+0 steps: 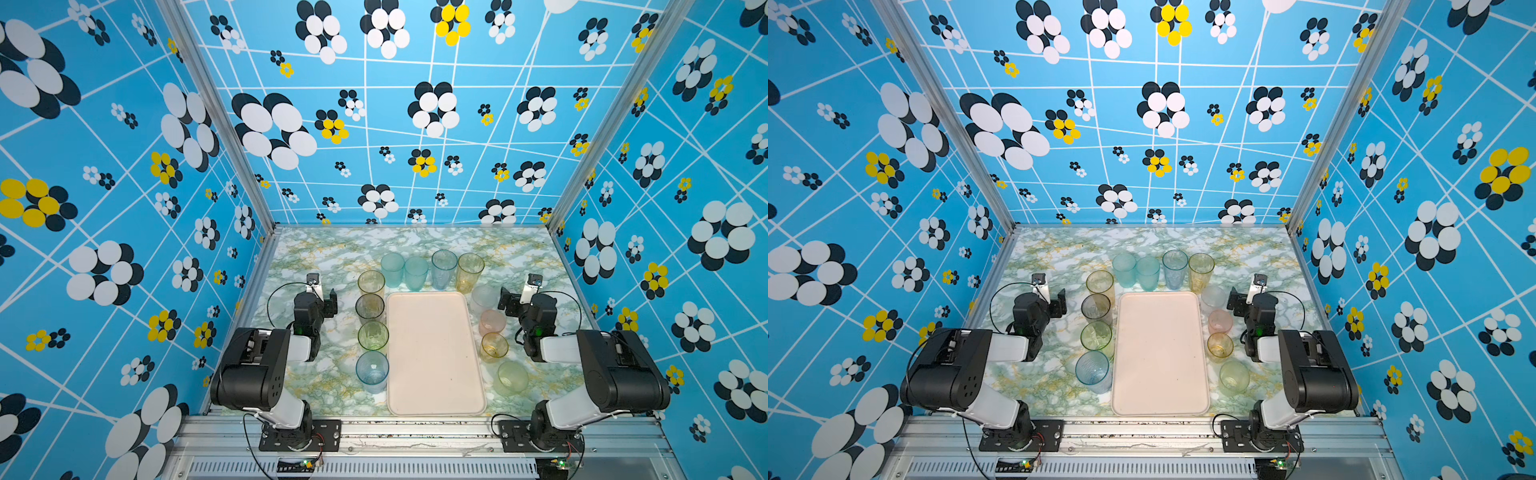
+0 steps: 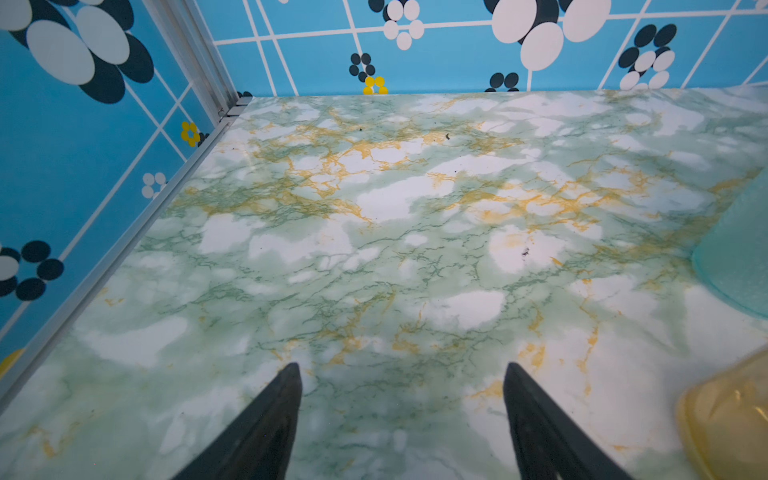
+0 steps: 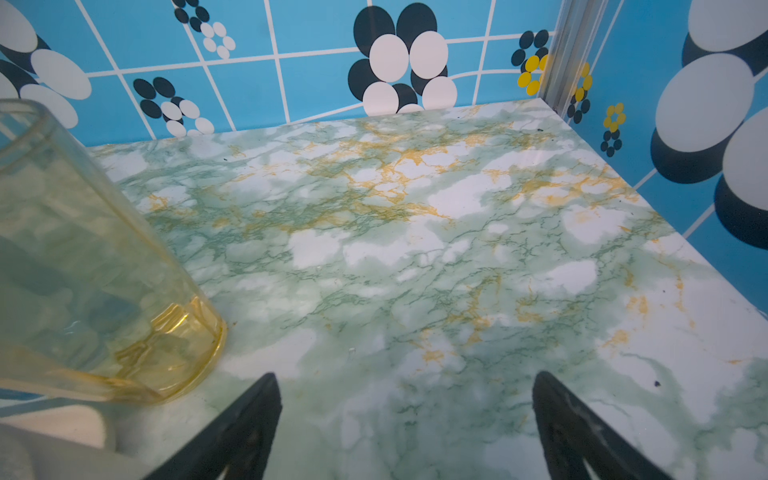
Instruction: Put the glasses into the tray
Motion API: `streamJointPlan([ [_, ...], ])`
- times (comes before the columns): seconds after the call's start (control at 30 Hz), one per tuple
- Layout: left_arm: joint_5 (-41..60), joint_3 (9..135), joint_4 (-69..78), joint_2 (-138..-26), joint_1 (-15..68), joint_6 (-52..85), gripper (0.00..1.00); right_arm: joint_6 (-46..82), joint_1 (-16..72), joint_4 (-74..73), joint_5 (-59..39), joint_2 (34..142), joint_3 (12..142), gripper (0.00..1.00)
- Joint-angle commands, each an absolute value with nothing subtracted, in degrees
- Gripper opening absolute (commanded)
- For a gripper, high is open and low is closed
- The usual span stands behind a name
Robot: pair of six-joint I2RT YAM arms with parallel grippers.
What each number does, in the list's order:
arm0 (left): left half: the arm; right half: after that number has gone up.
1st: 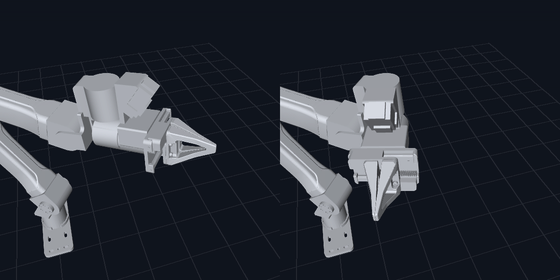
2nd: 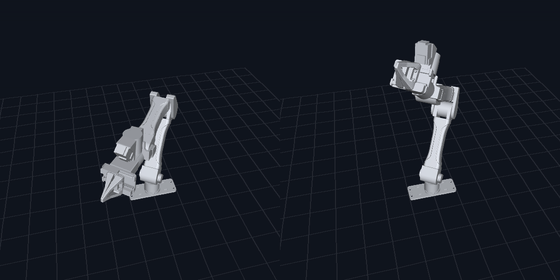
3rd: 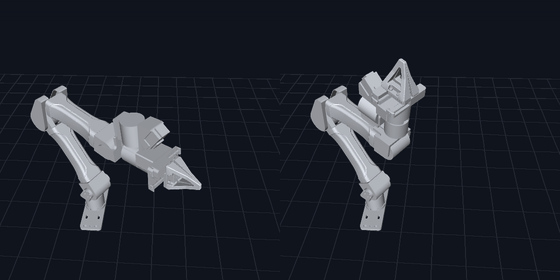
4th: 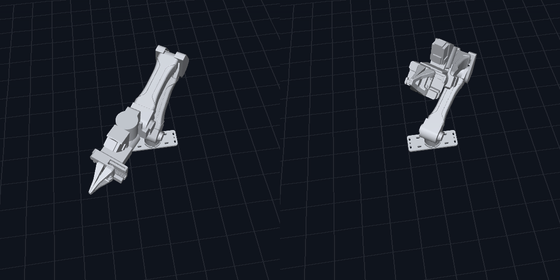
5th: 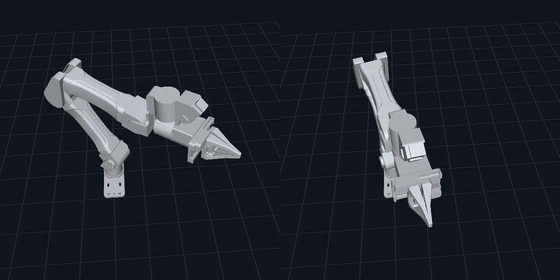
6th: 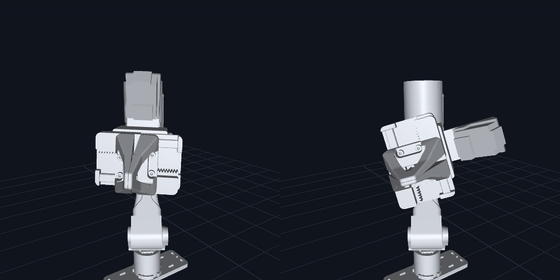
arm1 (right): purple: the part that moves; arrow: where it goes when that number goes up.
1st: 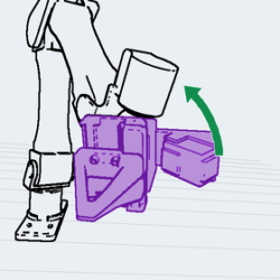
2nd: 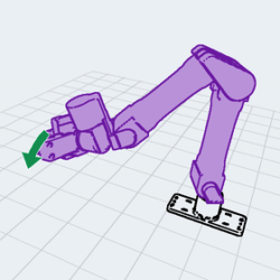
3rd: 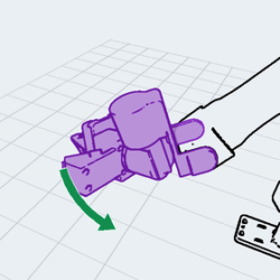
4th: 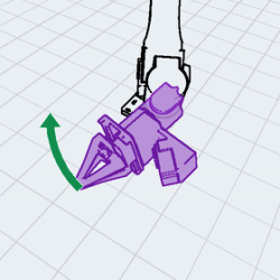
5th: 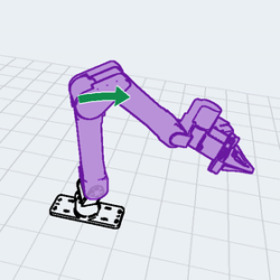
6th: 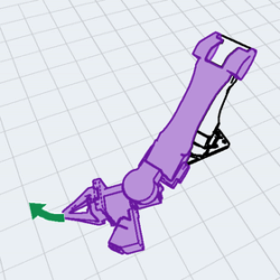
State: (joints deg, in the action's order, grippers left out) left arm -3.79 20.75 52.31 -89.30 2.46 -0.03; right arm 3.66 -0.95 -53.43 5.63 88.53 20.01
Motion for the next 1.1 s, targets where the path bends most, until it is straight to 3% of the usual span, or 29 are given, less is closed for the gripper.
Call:
streamJointPlan([
  [0.0, -3.28, 22.12, 51.86, -88.51, 1.89, 0.26, 0.69, 3.34, -1.16, -54.40, 5.50, 89.01, 21.18, 0.90],
  [0.17, -4.76, 23.29, 48.23, -86.63, 1.42, 1.50, 0.61, 3.43, -1.16, -54.59, 5.46, 88.97, 21.09, 0.82],
  [0.43, -10.02, 33.94, 22.49, -77.42, 1.78, 4.22, 0.45, 3.43, -1.15, -54.63, 5.47, 89.03, 21.05, 0.75],
  [0.6, -10.73, 39.20, 9.49, -68.30, 3.43, 5.78, 0.44, 5.02, -1.25, -47.06, 9.78, 84.33, 23.10, 0.72],
  [0.73, -13.59, 44.88, -0.28, -64.64, 5.84, 5.11, 0.44, 5.94, -1.28, -34.77, 12.52, 77.29, 27.20, 0.71],
  [0.87, -15.47, 49.13, -6.55, -63.90, 8.46, 6.02, 0.45, 10.55, -1.26, -5.52, 11.42, 71.17, 40.30, 0.70],
  [1.07, -11.51, 54.42, -11.66, -66.11, 9.05, 8.69, 0.44, 15.36, -1.29, 24.46, -0.45, 70.64, 55.77, 0.54],
])
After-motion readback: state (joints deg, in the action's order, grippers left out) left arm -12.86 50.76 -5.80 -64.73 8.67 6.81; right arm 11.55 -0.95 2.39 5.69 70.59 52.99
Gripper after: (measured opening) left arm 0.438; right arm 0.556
